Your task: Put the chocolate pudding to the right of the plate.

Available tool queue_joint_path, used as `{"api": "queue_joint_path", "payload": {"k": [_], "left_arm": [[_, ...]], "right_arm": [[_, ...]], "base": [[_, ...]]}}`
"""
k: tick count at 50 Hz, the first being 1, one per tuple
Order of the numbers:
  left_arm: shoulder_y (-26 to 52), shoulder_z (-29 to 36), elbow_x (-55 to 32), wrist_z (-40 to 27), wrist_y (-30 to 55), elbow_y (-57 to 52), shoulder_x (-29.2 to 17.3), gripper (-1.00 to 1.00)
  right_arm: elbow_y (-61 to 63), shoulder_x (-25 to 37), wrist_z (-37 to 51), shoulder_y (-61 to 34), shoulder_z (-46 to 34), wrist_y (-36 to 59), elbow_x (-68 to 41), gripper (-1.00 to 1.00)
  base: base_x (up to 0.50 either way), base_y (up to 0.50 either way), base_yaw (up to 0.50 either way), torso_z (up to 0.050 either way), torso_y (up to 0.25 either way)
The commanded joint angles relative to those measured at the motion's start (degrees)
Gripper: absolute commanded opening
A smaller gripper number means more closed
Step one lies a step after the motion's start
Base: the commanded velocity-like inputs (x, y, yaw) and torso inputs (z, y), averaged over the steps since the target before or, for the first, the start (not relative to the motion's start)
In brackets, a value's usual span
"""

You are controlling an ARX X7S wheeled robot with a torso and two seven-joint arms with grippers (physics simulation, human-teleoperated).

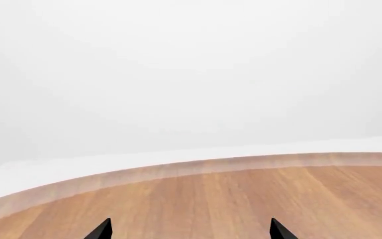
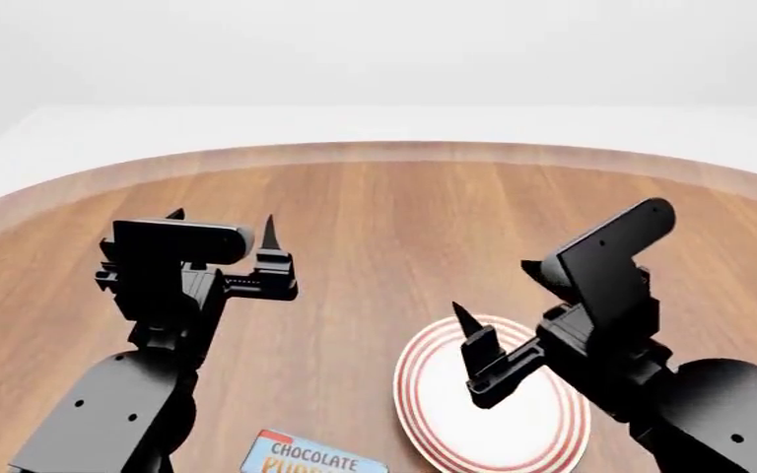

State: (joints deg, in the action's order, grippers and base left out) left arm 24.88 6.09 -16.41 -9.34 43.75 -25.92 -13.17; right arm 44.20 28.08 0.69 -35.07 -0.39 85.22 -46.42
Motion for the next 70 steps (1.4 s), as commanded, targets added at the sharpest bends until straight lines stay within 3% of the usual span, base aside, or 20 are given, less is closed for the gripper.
{"api": "queue_joint_path", "payload": {"k": [1, 12, 32, 70], "left_arm": [[0.0, 0.1, -0.2, -0.3, -0.3, 0.3, -0.2, 1.0], [0.0, 0.4, -0.6, -0.7, -0.1, 0.0, -0.3, 1.0], [0.3, 0.8, -1.2, -1.1, -0.1, 0.3, -0.7, 1.0], [0.3, 1.6, -1.9, -2.0, -0.8, 0.7, -1.3, 1.0]], "right_arm": [[-2.4, 4.8, 2.3, -4.2, 1.4, 4.5, -15.3, 1.0], [-2.4, 8.4, 8.5, -6.2, -1.9, 3.6, -28.5, 1.0], [-1.2, 9.3, 9.6, -4.3, -5.3, 0.0, -37.0, 1.0], [-4.8, 7.8, 0.0, -3.2, -23.1, -4.7, -22.3, 1.0]], "base": [[0.0, 0.0, 0.0, 0.0, 0.0], [0.0, 0.0, 0.0, 0.0, 0.0], [0.0, 0.0, 0.0, 0.0, 0.0], [0.0, 0.0, 0.0, 0.0, 0.0]]}}
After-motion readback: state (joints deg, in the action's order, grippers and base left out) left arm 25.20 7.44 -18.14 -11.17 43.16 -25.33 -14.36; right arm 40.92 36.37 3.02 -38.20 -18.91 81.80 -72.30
